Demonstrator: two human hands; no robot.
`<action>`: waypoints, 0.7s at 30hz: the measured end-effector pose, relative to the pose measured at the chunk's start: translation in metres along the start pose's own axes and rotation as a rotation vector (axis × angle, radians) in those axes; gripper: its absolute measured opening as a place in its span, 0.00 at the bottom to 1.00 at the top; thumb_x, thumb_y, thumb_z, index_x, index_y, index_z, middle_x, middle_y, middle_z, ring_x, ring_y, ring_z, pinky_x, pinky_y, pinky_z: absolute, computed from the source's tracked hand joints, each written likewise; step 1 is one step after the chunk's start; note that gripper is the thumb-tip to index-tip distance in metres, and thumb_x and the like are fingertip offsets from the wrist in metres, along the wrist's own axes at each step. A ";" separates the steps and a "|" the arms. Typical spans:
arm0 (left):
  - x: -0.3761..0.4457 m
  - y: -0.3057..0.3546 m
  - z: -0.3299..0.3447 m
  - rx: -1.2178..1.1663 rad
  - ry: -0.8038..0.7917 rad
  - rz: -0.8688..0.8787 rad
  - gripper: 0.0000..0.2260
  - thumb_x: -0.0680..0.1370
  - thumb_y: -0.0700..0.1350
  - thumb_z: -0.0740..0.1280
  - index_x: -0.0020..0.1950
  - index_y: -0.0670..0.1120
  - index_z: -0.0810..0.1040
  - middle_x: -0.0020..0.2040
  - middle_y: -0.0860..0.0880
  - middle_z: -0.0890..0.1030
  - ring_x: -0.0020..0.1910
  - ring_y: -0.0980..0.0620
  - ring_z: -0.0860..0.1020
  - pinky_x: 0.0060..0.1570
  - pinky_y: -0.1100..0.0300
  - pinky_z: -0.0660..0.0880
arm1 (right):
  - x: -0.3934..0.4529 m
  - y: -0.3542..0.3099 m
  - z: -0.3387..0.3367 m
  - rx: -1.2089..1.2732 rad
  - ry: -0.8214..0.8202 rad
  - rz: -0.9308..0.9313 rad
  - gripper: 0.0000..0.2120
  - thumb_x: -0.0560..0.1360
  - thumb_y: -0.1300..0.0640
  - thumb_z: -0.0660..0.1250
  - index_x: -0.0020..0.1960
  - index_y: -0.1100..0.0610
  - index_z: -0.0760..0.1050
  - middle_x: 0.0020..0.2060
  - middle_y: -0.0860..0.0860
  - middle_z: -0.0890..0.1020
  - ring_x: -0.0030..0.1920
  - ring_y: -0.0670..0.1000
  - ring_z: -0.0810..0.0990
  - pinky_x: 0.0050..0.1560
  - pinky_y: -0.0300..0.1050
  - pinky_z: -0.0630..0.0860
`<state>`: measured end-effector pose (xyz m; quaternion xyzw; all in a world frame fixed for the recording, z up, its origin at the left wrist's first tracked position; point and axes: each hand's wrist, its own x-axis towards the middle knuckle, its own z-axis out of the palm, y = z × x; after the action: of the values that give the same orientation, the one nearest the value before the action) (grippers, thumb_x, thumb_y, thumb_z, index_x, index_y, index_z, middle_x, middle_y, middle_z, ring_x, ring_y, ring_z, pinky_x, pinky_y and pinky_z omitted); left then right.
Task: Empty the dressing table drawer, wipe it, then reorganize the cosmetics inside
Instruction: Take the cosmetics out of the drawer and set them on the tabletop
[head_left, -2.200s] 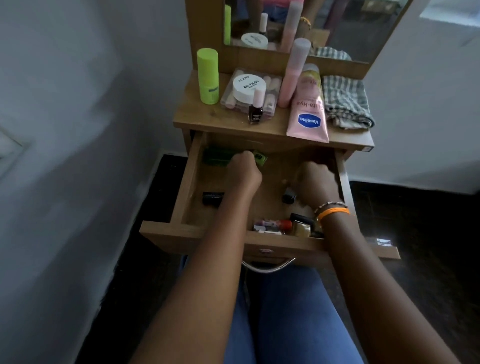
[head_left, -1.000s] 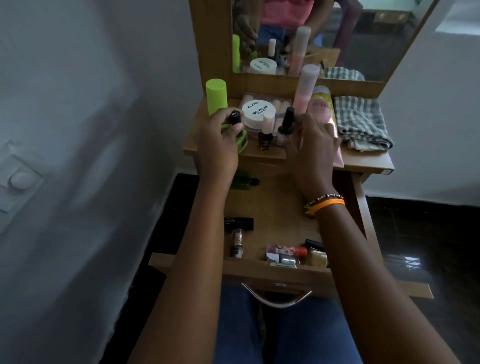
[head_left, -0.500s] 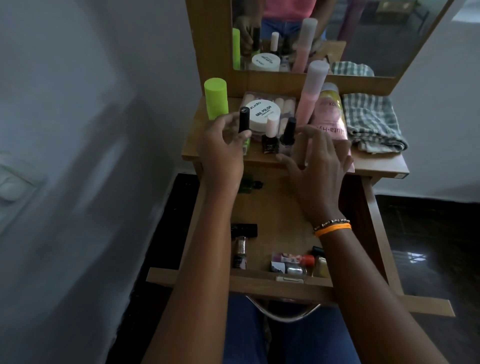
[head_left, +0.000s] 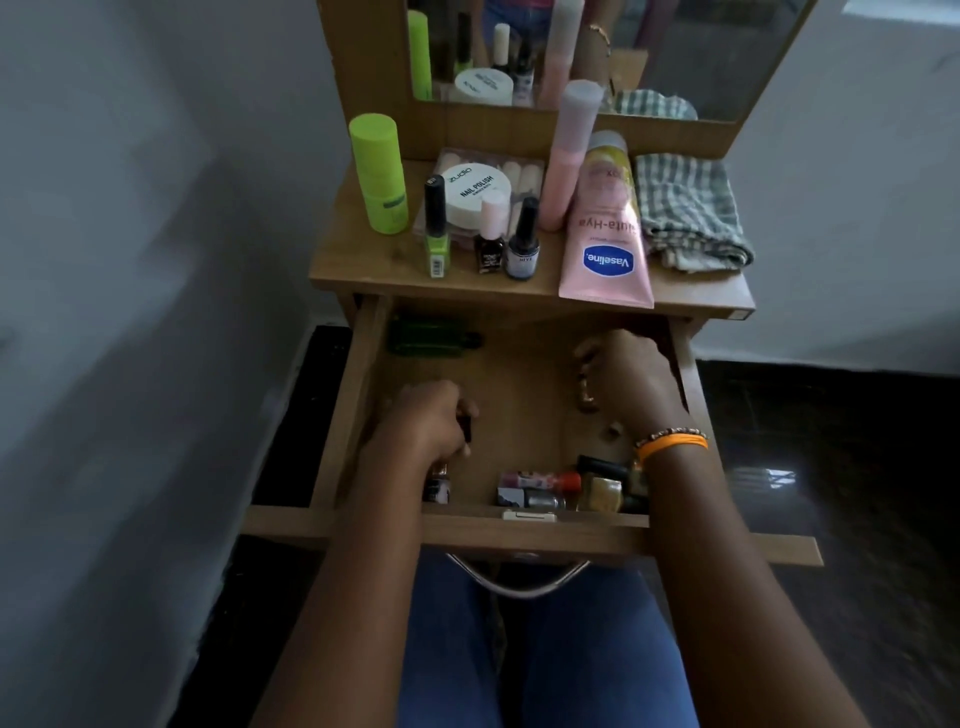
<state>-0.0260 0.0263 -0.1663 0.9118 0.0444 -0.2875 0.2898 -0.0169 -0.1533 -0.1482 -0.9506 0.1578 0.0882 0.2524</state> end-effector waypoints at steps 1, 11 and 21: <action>0.002 -0.001 0.003 0.080 0.010 -0.009 0.18 0.71 0.35 0.70 0.57 0.50 0.76 0.62 0.47 0.75 0.65 0.45 0.69 0.67 0.46 0.66 | 0.002 0.000 0.005 -0.081 -0.026 0.026 0.13 0.75 0.60 0.62 0.59 0.55 0.75 0.58 0.57 0.78 0.55 0.60 0.78 0.53 0.51 0.76; -0.001 0.004 0.007 0.020 0.373 0.120 0.10 0.77 0.44 0.66 0.58 0.50 0.76 0.59 0.47 0.78 0.60 0.46 0.74 0.61 0.46 0.70 | 0.004 0.009 0.024 -0.205 -0.039 -0.017 0.19 0.76 0.51 0.62 0.61 0.62 0.67 0.55 0.61 0.78 0.55 0.62 0.77 0.47 0.51 0.74; -0.017 0.016 -0.008 -0.439 0.430 0.526 0.11 0.79 0.42 0.62 0.61 0.46 0.75 0.59 0.47 0.75 0.56 0.51 0.74 0.49 0.58 0.73 | -0.041 -0.018 -0.027 0.664 0.043 -0.433 0.16 0.70 0.63 0.71 0.55 0.53 0.71 0.51 0.49 0.78 0.48 0.42 0.79 0.43 0.32 0.77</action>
<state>-0.0316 0.0191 -0.1434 0.8479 -0.0706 0.0100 0.5254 -0.0467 -0.1416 -0.1062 -0.8303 -0.0211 -0.0426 0.5553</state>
